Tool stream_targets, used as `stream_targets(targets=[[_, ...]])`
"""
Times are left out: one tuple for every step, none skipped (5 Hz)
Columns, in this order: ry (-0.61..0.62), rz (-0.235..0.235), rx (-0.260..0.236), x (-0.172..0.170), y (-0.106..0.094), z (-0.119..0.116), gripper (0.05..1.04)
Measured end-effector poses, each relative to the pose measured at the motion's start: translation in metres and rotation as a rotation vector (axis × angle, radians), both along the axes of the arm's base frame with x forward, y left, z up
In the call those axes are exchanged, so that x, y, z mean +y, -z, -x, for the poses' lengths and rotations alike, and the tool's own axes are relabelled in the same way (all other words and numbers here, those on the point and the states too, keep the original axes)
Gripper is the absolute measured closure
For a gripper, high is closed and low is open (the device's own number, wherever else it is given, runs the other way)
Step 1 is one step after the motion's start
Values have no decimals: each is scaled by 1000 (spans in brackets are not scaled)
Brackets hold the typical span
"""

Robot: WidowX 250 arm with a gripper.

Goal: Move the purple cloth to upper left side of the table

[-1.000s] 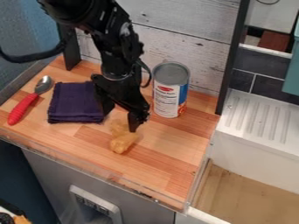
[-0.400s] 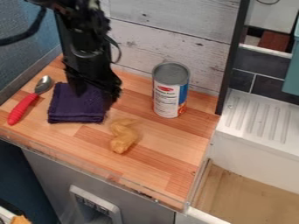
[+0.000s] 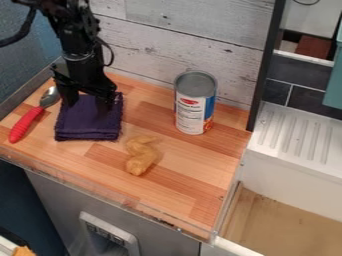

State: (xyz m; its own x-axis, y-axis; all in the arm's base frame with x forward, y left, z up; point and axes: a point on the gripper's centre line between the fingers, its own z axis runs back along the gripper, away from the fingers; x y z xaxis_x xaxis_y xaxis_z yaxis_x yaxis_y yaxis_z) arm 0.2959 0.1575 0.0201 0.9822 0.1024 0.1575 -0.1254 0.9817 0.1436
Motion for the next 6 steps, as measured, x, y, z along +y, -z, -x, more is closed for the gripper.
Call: stream_targets(targets=[[-23, 12, 22, 15, 12, -1, 84], [-46, 47, 24, 24, 26, 4, 84], [-52, 67, 19, 26, 33, 5, 84], [-65, 79, 21, 27, 39, 3, 84], [-75, 71, 25, 32, 43, -1, 84], [-90, 51, 31, 35, 42, -8, 84]])
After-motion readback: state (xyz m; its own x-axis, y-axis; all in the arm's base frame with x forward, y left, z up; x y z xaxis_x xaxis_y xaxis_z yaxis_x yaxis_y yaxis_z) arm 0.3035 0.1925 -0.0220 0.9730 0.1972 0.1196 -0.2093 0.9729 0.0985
